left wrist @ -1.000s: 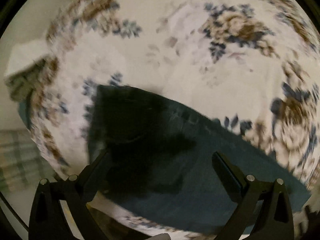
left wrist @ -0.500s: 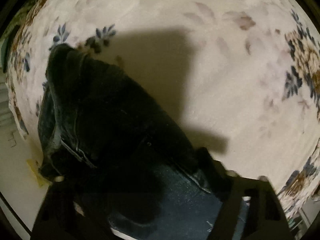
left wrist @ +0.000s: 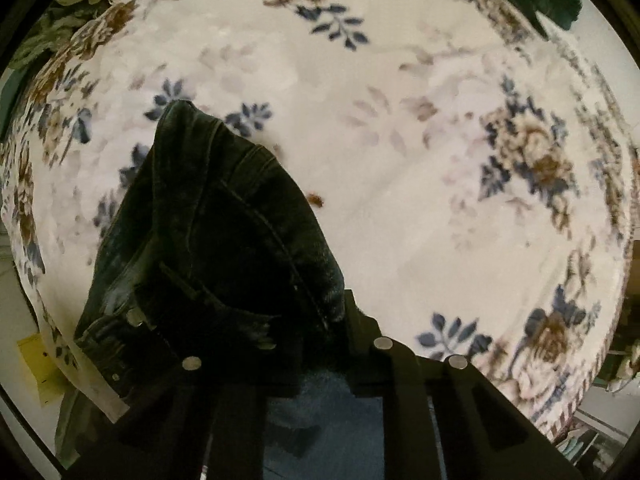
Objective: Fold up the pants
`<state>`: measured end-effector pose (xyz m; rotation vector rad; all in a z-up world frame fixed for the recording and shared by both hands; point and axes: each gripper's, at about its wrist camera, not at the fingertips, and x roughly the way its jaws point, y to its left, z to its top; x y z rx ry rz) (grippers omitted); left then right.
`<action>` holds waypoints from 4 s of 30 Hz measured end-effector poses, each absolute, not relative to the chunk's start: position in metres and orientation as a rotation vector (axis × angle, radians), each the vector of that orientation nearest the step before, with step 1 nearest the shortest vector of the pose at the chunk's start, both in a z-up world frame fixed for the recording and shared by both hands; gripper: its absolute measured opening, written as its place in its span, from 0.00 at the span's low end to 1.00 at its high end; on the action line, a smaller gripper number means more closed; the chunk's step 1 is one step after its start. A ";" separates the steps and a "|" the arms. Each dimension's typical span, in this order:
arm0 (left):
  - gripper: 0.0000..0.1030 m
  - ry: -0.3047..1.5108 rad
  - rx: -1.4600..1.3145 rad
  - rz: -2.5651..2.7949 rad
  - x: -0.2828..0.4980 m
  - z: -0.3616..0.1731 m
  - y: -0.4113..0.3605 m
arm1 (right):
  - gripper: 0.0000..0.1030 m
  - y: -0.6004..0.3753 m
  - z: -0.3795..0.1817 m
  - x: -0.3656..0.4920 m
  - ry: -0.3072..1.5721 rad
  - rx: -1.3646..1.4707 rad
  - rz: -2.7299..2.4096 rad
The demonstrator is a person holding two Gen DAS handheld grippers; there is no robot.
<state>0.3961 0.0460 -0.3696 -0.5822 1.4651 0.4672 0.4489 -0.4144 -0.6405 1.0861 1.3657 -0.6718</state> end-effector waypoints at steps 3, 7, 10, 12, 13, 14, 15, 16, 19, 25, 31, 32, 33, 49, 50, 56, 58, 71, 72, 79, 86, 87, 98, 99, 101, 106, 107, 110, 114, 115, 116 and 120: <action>0.11 1.421 -0.593 0.448 0.383 -0.342 0.043 | 0.07 -0.398 -0.619 0.444 1.329 1.064 -0.630; 0.11 1.376 -0.620 0.425 0.371 -0.329 0.063 | 0.07 -0.399 -0.584 0.443 1.253 1.038 -0.562; 0.11 1.320 -0.624 0.383 0.339 -0.319 0.100 | 0.07 -0.411 -0.553 0.415 1.184 1.045 -0.506; 0.11 1.287 -0.635 0.346 0.357 -0.350 0.137 | 0.07 -0.409 -0.541 0.399 1.131 1.051 -0.469; 0.11 1.276 -0.637 0.336 0.347 -0.356 0.146 | 0.07 -0.407 -0.538 0.387 1.113 1.047 -0.461; 0.11 1.271 -0.642 0.333 0.340 -0.362 0.147 | 0.07 -0.407 -0.535 0.371 1.100 1.047 -0.456; 0.11 1.272 -0.648 0.330 0.323 -0.365 0.150 | 0.07 -0.406 -0.537 0.355 1.096 1.043 -0.452; 0.11 1.279 -0.649 0.334 0.303 -0.369 0.152 | 0.07 -0.405 -0.540 0.338 1.093 1.034 -0.452; 0.11 1.322 -0.641 0.362 0.252 -0.390 0.154 | 0.07 -0.401 -0.555 0.294 1.115 0.989 -0.471; 0.11 1.411 -0.635 0.438 0.190 -0.453 0.157 | 0.06 -0.398 -0.604 0.220 1.217 0.941 -0.534; 0.12 1.431 -0.586 0.441 0.173 -0.491 0.152 | 0.06 -0.399 -0.639 0.184 1.282 0.887 -0.561; 0.12 1.438 -0.586 0.434 0.173 -0.495 0.152 | 0.06 -0.399 -0.641 0.182 1.289 0.884 -0.560; 0.13 1.443 -0.577 0.419 0.175 -0.498 0.151 | 0.06 -0.400 -0.644 0.180 1.296 0.873 -0.557; 0.74 1.460 -0.440 0.373 0.172 -0.465 0.120 | 0.53 -0.507 -0.638 0.102 1.079 1.209 -0.582; 0.74 1.466 -0.442 0.373 0.174 -0.469 0.117 | 0.53 -0.519 -0.639 0.104 1.043 1.228 -0.594; 0.74 1.476 -0.401 0.374 0.193 -0.484 0.101 | 0.52 -0.574 -0.663 0.145 0.928 1.323 -0.635; 0.74 1.484 -0.380 0.376 0.200 -0.489 0.092 | 0.20 -0.581 -0.664 0.151 0.908 1.301 -0.659; 0.74 1.517 -0.371 0.381 0.214 -0.516 0.066 | 0.04 -0.576 -0.632 0.084 0.921 1.151 -0.762; 0.74 1.522 -0.364 0.381 0.208 -0.520 0.076 | 0.04 -0.576 -0.637 0.081 0.926 1.151 -0.766; 0.74 1.533 -0.362 0.364 0.192 -0.512 0.088 | 0.30 -0.577 -0.670 0.089 1.053 1.108 -0.819; 0.74 1.472 -0.349 0.383 0.193 -0.490 0.104 | 0.50 -0.500 -0.611 0.122 1.217 0.960 -0.597; 0.74 1.463 -0.339 0.389 0.197 -0.490 0.108 | 0.51 -0.478 -0.606 0.136 1.248 0.944 -0.517; 0.76 1.550 -0.330 0.425 0.208 -0.550 0.159 | 0.51 -0.132 -0.646 0.353 1.631 0.685 0.397; 0.77 1.550 -0.342 0.418 0.208 -0.554 0.162 | 0.51 -0.116 -0.653 0.361 1.663 0.663 0.415; 0.82 1.548 -0.351 0.409 0.202 -0.559 0.172 | 0.50 -0.087 -0.668 0.368 1.728 0.620 0.467; 0.82 1.551 -0.402 0.389 0.185 -0.561 0.187 | 0.50 -0.058 -0.699 0.370 1.858 0.603 0.425; 0.82 1.553 -0.404 0.384 0.185 -0.564 0.189 | 0.50 -0.063 -0.707 0.368 1.870 0.672 0.380; 0.82 1.555 -0.415 0.368 0.185 -0.568 0.204 | 0.03 -0.085 -0.717 0.363 1.847 0.859 0.240; 0.84 1.555 -0.414 0.341 0.182 -0.576 0.214 | 0.00 -0.115 -0.684 0.349 1.725 0.931 0.153; 0.85 1.556 -0.413 0.338 0.183 -0.576 0.216 | 0.00 -0.123 -0.672 0.351 1.674 0.926 0.158; 0.85 1.559 -0.414 0.333 0.186 -0.574 0.217 | 0.00 -0.135 -0.657 0.352 1.619 0.919 0.148; 0.85 1.561 -0.396 0.323 0.191 -0.568 0.214 | 0.01 -0.147 -0.639 0.377 1.627 0.835 0.308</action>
